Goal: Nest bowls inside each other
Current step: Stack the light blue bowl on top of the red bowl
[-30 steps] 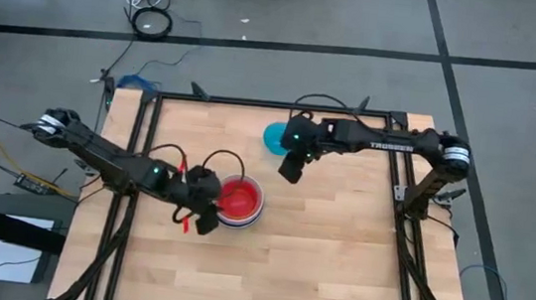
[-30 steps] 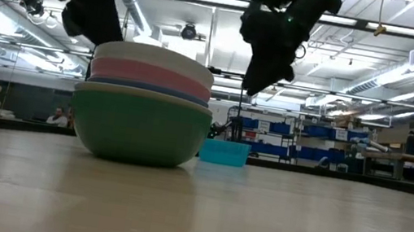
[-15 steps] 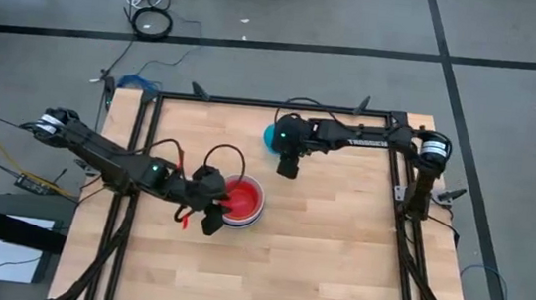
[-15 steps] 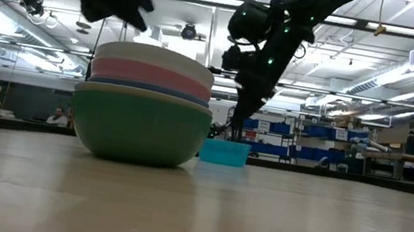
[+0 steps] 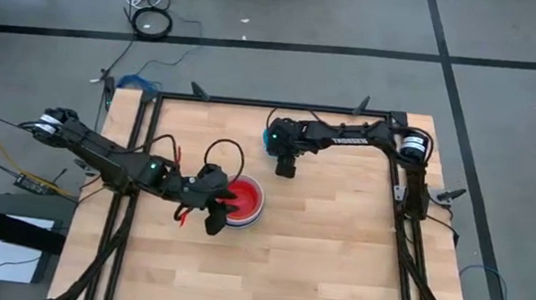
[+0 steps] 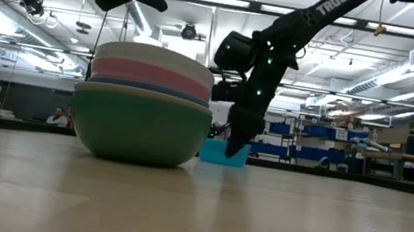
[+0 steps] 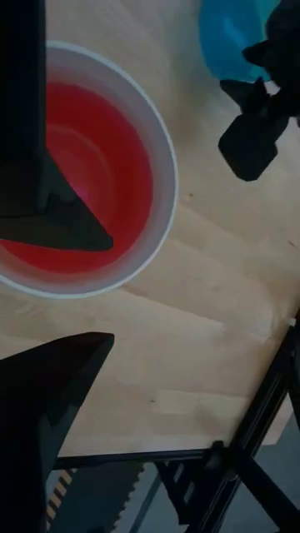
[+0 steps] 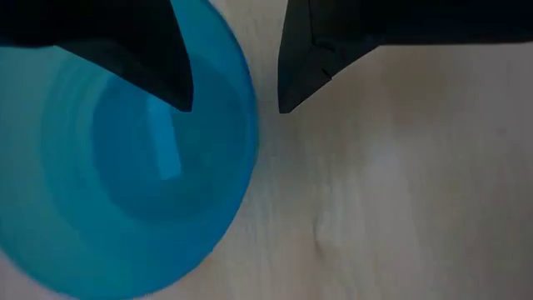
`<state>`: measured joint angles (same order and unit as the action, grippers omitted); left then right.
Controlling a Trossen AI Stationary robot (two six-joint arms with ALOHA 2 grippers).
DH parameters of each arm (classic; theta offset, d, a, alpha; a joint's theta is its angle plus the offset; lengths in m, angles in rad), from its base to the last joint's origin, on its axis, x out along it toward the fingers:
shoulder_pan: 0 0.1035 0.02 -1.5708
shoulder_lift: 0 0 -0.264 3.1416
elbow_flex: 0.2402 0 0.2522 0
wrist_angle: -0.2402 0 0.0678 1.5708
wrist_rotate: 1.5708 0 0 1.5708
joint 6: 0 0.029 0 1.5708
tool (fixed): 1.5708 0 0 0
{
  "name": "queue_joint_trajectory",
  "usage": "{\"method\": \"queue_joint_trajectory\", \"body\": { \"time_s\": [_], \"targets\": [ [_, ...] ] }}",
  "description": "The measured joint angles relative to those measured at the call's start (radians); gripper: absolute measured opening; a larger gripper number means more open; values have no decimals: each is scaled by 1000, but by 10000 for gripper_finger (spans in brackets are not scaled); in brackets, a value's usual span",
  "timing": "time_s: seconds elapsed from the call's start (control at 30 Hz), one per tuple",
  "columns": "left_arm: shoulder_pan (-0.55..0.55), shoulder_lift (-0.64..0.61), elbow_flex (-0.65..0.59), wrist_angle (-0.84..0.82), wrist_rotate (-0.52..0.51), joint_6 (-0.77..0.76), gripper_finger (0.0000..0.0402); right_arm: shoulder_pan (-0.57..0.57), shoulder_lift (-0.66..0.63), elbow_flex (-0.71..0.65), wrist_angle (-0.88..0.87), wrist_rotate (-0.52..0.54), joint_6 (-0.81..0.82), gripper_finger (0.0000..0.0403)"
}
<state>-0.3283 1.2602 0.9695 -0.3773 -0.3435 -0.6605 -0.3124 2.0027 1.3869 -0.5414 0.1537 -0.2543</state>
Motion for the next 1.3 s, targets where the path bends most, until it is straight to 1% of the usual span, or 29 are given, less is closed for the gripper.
{"method": "queue_joint_trajectory", "body": {
  "time_s": [0.17, 0.23, 0.3, 0.37, 0.43, 0.47, 0.5, 0.67, 0.8, 0.87, 0.97, 1.07, 1.2, 1.3],
  "targets": [
    [0, 0, 0, 13, -5, -2, 179, -20, 19, 1, 9, 0, -18, 160],
    [0, 0, 0, 27, -8, -3, 179, -27, 19, 0, -25, -30, -31, 150],
    [0, 0, 0, 47, -13, -5, 179, -32, 19, 0, -44, -88, -40, 126],
    [0, 0, 0, 67, -24, -5, 179, -33, 19, 0, -89, -130, -56, 89],
    [0, 0, 0, 96, -30, -6, 179, -33, 19, 2, -134, -151, -80, 39],
    [0, 0, 0, 102, -35, -6, 179, -32, 19, 2, -148, -155, -100, 20],
    [0, 0, 0, 107, -44, -6, 179, -27, 19, 3, -156, -150, -111, 11],
    [0, 0, 0, 126, -60, -26, 179, 11, -22, 3, -244, -99, -123, 2],
    [1, 0, 0, 117, -60, -20, 179, 93, -151, 7, -303, 1, -129, 1],
    [1, 0, 0, 123, -66, -1, 178, 145, -218, 33, -325, 15, -113, 1],
    [7, 0, 0, 138, -91, 20, 177, 230, -281, 91, -323, 0, -69, 1],
    [14, -8, 10, 162, -94, 48, 177, 311, -289, 158, -281, -46, -31, 1],
    [14, -18, 92, 173, -95, 107, 177, 389, -289, 182, -127, -134, 2, 0],
    [11, -23, 177, 174, -93, 183, 177, 423, -288, 182, -44, -154, 25, 0]
  ]
}}
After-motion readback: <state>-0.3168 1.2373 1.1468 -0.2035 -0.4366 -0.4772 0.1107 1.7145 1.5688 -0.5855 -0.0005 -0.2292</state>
